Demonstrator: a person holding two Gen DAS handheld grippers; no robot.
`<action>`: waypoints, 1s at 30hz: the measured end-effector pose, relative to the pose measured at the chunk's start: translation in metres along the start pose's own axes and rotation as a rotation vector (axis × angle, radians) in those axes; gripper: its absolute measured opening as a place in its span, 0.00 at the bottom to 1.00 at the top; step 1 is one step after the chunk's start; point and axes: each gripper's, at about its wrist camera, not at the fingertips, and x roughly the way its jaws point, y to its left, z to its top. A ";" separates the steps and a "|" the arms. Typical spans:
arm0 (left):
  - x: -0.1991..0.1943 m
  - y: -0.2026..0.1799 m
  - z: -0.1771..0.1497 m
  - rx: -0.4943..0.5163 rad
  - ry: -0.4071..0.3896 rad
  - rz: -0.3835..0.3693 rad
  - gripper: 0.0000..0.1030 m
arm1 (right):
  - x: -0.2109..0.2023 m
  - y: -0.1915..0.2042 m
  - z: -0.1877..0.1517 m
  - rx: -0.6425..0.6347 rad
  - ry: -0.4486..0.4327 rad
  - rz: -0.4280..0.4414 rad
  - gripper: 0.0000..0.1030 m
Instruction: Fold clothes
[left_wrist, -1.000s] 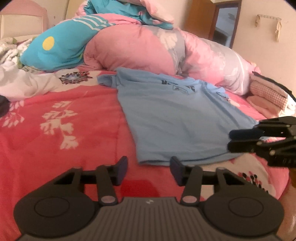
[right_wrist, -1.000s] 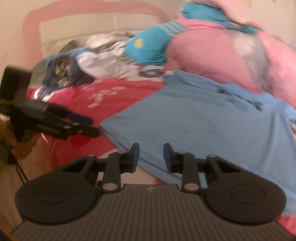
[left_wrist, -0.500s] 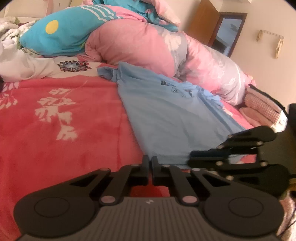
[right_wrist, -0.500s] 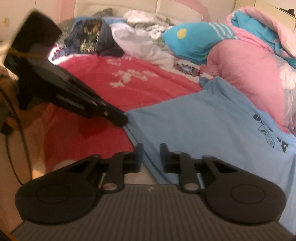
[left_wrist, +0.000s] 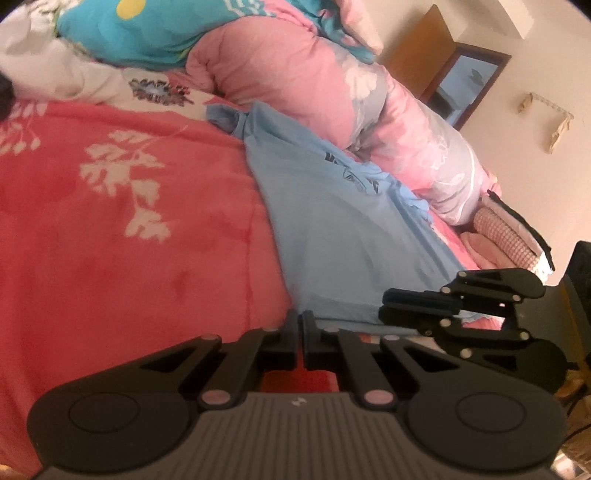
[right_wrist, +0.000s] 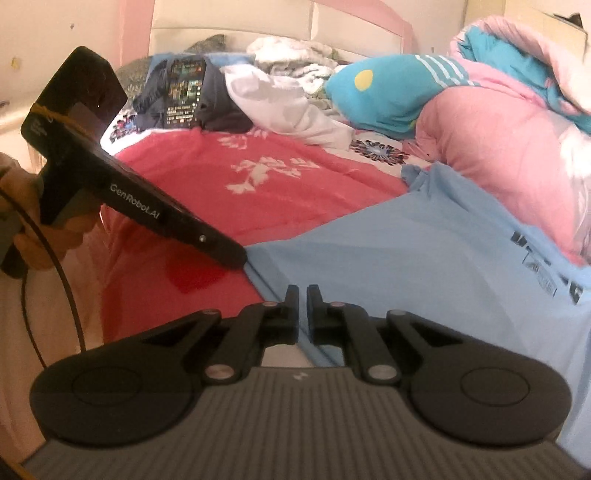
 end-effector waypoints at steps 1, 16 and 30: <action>0.000 0.001 0.000 -0.005 0.001 -0.004 0.03 | 0.000 0.000 0.000 -0.005 0.000 -0.001 0.08; -0.001 0.000 -0.004 0.028 -0.013 -0.001 0.03 | 0.014 -0.005 0.000 0.040 0.037 0.025 0.05; -0.005 0.003 -0.005 0.005 -0.021 -0.020 0.03 | 0.005 -0.003 0.001 0.088 0.021 0.049 0.01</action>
